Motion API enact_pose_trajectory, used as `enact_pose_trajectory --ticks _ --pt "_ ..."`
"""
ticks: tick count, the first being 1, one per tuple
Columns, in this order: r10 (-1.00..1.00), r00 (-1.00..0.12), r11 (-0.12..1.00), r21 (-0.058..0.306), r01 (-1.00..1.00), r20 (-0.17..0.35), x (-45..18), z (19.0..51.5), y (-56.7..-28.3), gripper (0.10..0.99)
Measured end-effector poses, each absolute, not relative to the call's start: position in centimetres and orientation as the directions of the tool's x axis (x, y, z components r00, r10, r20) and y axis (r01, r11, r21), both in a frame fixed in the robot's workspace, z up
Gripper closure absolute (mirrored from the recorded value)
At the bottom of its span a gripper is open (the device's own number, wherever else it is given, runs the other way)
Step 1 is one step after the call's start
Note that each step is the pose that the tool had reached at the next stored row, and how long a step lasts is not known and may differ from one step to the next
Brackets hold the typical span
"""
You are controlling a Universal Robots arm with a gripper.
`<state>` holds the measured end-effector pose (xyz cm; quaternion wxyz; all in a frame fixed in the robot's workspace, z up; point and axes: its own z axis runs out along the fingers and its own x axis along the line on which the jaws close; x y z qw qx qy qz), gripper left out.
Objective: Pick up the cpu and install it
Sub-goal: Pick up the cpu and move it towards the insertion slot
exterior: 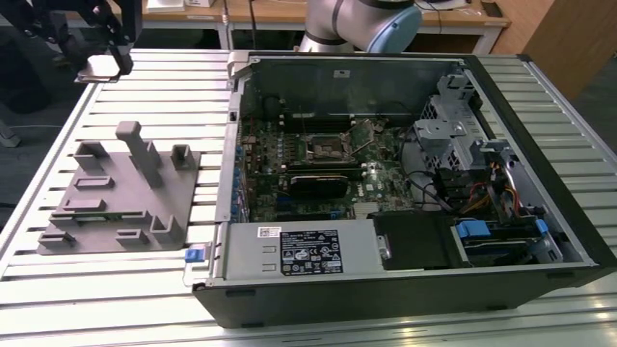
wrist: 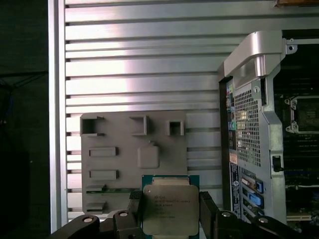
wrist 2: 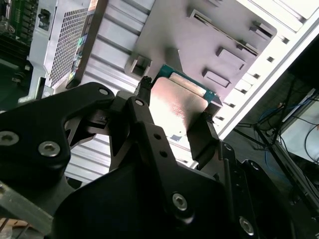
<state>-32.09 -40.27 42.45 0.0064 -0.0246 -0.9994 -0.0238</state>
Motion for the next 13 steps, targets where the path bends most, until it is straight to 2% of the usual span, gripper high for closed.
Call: enact_pose_trajectory --ticks 13 --pt "0.049 -0.999 0.998 0.047 0.050 0.014 -30.8 42.4 -40.3 0.545"
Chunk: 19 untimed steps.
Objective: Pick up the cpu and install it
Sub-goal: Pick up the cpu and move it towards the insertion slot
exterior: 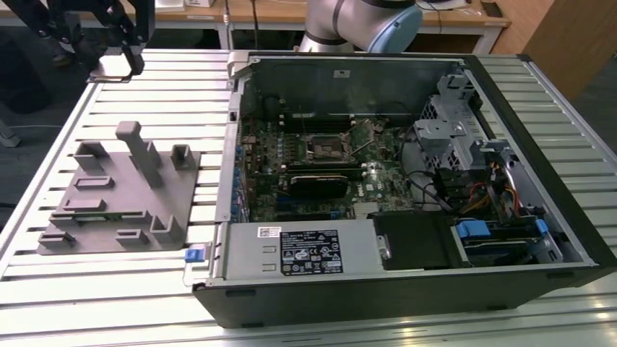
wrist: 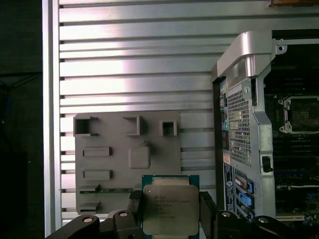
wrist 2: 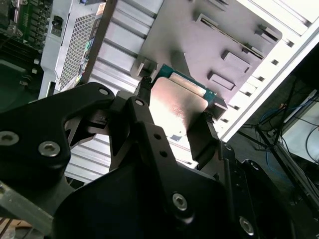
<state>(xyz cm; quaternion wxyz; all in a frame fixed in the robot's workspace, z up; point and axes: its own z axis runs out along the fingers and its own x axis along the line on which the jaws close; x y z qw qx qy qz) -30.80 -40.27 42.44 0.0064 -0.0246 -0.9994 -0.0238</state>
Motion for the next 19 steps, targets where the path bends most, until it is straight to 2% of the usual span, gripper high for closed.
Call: enact_pose_trajectory --ticks 19 --pt "0.049 -0.999 0.998 0.047 0.050 0.014 -28.7 42.4 -40.3 0.545"
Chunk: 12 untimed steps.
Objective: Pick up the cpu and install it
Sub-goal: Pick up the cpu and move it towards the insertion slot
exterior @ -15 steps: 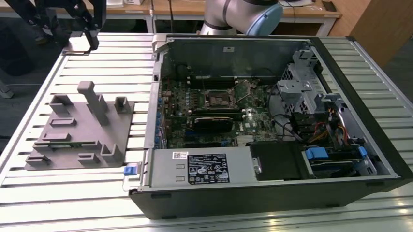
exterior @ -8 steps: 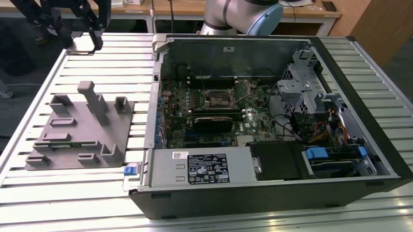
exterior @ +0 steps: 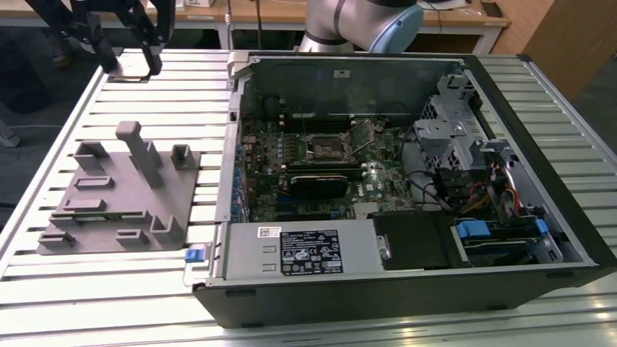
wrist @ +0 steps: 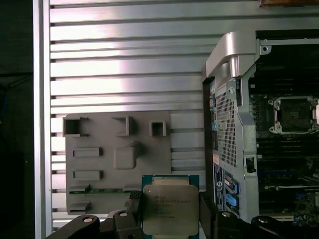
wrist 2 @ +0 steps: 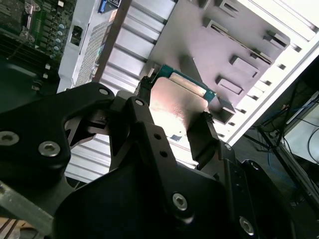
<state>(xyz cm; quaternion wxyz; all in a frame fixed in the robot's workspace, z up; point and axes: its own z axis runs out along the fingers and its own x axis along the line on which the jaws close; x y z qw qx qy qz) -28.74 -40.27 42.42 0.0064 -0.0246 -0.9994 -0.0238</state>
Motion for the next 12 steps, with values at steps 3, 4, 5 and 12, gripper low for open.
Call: enact_pose_trajectory --ticks 3,4,5,12 --pt "0.049 -0.999 0.998 0.047 0.050 0.014 -28.3 42.4 -40.3 0.545" --pt "0.049 -0.999 0.998 0.047 0.050 0.014 -28.2 42.4 -40.3 0.545" --pt "0.049 -0.999 0.998 0.047 0.049 0.014 -28.1 42.4 -40.3 0.545" --pt "0.049 -0.999 0.998 0.047 0.050 0.014 -27.3 42.4 -40.3 0.545"
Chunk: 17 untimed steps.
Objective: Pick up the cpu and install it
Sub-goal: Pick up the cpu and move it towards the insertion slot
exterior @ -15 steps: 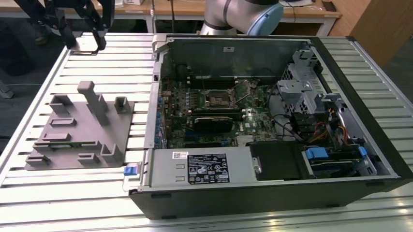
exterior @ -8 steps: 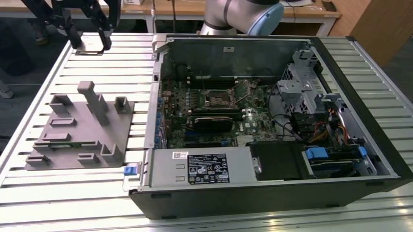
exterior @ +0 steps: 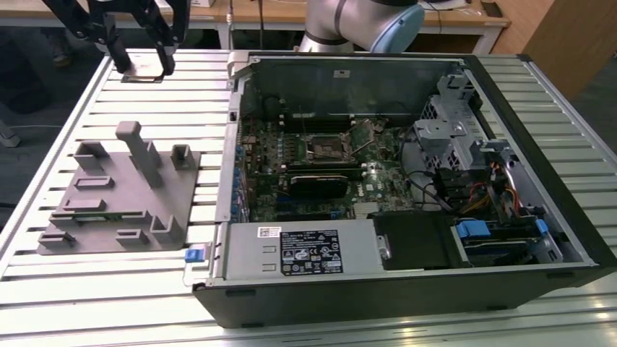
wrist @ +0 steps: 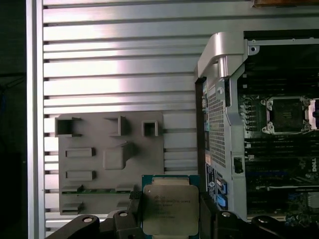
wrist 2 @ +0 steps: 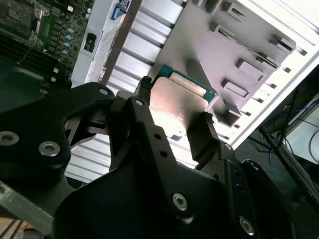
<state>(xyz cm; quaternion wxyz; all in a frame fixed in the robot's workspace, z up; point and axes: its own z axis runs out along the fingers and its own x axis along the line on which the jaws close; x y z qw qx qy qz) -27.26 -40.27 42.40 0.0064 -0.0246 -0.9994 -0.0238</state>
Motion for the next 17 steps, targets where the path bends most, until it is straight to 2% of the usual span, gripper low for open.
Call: enact_pose_trajectory --ticks 17 --pt "0.049 -0.999 0.998 0.047 0.050 0.014 -25.2 42.4 -40.3 0.545"
